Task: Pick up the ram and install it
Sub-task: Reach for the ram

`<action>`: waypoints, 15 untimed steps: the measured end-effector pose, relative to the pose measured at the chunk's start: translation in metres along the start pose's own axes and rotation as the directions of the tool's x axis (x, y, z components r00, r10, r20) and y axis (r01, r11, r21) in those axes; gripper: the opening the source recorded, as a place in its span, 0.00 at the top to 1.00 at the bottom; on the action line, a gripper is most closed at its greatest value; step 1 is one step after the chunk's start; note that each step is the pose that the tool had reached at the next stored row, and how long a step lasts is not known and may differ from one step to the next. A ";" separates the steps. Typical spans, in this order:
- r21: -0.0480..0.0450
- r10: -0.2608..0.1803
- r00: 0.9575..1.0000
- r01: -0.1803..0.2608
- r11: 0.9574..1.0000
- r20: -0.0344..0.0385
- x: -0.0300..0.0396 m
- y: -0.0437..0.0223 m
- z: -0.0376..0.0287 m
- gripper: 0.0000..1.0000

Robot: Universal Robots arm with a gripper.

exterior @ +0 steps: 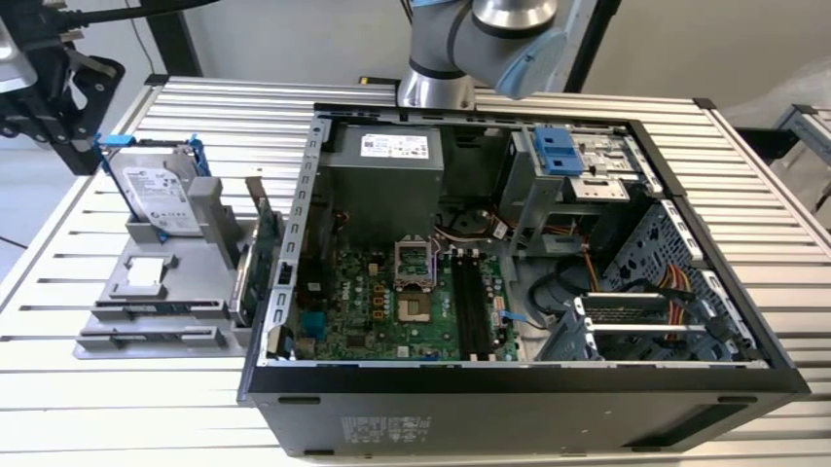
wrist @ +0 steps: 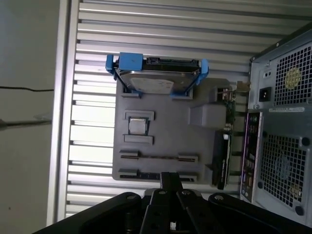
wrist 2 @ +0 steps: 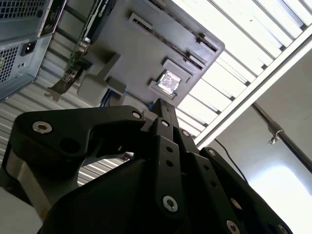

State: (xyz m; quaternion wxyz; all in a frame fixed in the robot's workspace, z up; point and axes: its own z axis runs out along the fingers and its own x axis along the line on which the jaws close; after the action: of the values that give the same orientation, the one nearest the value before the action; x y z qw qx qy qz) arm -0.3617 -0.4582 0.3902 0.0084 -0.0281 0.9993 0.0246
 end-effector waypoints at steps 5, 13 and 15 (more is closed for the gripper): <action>0.000 -0.003 1.000 0.003 1.000 0.000 -0.0017 -0.0014 0.0001 1.00; 0.000 -0.007 1.000 0.007 1.000 -0.001 -0.0039 -0.0029 0.0004 1.00; 0.000 -0.008 1.000 0.008 1.000 -0.001 -0.0045 -0.0032 0.0004 1.00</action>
State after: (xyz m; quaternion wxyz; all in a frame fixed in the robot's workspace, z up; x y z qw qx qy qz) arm -0.3570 -0.4611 0.3896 0.0082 -0.0320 0.9991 0.0247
